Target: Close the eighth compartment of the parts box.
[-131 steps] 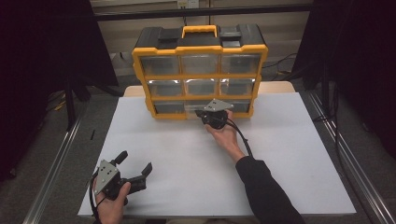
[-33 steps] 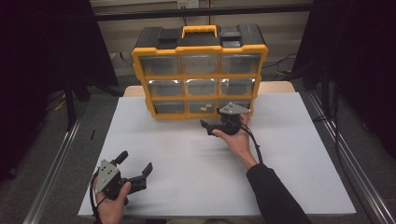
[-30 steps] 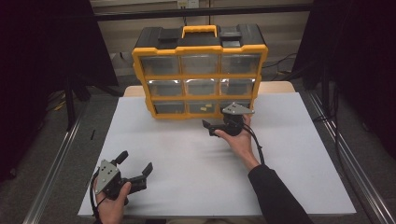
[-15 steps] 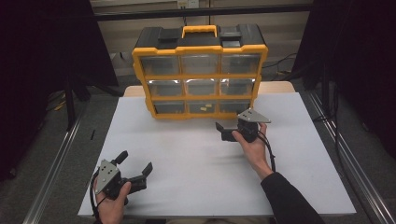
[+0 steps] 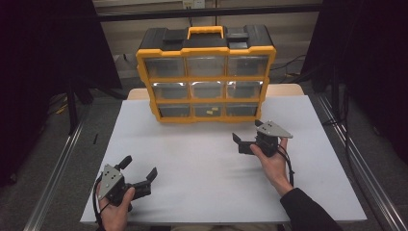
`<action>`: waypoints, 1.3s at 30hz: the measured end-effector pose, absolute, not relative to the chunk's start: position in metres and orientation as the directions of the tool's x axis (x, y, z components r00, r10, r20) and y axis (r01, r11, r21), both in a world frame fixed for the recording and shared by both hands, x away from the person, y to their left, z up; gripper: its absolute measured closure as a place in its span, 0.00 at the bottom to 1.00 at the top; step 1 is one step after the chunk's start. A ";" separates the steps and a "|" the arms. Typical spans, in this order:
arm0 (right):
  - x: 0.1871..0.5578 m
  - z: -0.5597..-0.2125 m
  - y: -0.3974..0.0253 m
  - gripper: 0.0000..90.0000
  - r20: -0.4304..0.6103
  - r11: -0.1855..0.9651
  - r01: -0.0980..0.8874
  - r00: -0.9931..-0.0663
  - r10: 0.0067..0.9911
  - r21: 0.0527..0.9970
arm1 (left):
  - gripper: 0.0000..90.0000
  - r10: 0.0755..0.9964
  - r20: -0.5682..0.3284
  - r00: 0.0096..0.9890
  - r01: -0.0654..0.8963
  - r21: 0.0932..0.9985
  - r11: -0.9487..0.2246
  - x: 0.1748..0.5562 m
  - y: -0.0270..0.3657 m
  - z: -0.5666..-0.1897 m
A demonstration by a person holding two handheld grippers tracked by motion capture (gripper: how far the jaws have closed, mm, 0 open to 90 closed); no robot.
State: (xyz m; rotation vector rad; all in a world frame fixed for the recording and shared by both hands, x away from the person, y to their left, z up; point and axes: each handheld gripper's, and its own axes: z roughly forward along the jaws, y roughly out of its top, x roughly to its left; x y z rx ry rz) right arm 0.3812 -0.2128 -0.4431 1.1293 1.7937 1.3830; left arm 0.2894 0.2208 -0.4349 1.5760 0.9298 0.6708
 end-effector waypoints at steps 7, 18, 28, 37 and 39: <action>0.370 -0.436 -0.225 0.01 0.044 0.082 0.257 -0.450 0.892 0.963 | 0.03 0.850 -0.061 0.523 0.208 0.976 -0.058 0.289 0.221 -0.435; 0.348 -0.432 -0.244 0.01 0.040 0.073 0.250 -0.420 0.907 0.966 | 0.03 0.851 -0.063 0.521 0.212 0.976 -0.057 0.290 0.221 -0.435; 0.325 -0.432 -0.260 0.01 0.033 0.065 0.232 -0.393 0.919 0.971 | 0.03 0.856 -0.063 0.514 0.215 0.975 -0.058 0.290 0.221 -0.435; 0.306 -0.434 -0.276 0.01 0.007 0.079 0.223 -0.361 0.932 0.972 | 0.03 0.855 -0.063 0.515 0.214 0.975 -0.056 0.289 0.221 -0.435; 0.302 -0.434 -0.280 0.01 0.011 0.068 0.217 -0.346 0.938 0.974 | 0.03 0.856 -0.067 0.512 0.216 0.975 -0.053 0.289 0.221 -0.435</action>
